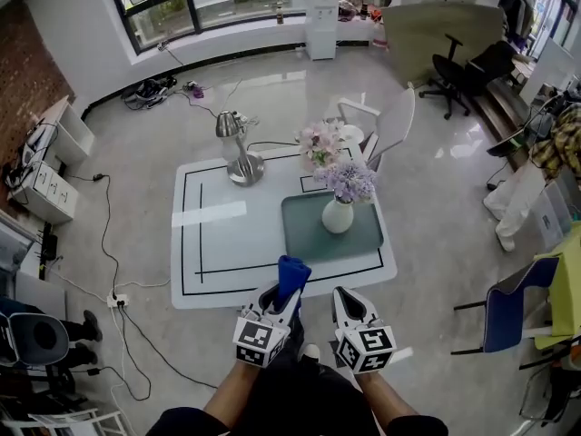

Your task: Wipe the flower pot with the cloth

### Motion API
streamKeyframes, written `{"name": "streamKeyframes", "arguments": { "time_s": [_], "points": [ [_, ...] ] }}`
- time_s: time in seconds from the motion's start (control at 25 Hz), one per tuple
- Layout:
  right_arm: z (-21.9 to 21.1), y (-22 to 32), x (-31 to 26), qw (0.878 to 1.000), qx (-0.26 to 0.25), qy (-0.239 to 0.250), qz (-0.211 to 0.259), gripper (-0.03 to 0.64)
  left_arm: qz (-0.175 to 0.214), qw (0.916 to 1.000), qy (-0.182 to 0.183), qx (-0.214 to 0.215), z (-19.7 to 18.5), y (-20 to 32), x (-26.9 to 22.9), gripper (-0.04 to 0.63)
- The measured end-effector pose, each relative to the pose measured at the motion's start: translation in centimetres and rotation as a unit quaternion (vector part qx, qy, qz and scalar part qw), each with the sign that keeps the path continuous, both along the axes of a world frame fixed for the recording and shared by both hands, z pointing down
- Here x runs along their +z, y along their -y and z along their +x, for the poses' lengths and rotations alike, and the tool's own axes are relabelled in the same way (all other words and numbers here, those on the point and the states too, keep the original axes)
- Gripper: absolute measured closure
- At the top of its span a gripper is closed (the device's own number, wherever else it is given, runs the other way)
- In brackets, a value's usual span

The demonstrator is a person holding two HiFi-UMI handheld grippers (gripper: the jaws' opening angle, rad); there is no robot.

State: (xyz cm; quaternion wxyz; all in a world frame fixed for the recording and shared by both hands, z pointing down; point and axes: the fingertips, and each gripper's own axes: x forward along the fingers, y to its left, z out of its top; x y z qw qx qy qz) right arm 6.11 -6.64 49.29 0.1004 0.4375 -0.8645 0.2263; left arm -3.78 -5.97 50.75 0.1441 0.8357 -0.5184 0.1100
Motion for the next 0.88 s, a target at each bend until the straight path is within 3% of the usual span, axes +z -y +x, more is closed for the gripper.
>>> {"name": "streamKeyframes", "arguments": {
  "time_s": [0.4,0.72,0.88],
  "points": [
    [-1.2,11.2,0.1,0.997,0.063,-0.041,-0.003,0.607,-0.007,0.9961,0.035,0.08,-1.6,15.3,4.1,0.474],
    [-0.6,13.4,3.3,0.99,0.099,-0.087,-0.046,0.607,-0.061,0.9859,0.048,0.148,-0.3,23.2,9.8,0.474],
    [0.3,14.4,3.3,0.987,0.111,-0.105,-0.056,0.607,-0.069,0.9797,0.059,0.179,1.8,25.7,11.5,0.474]
  ]
}}
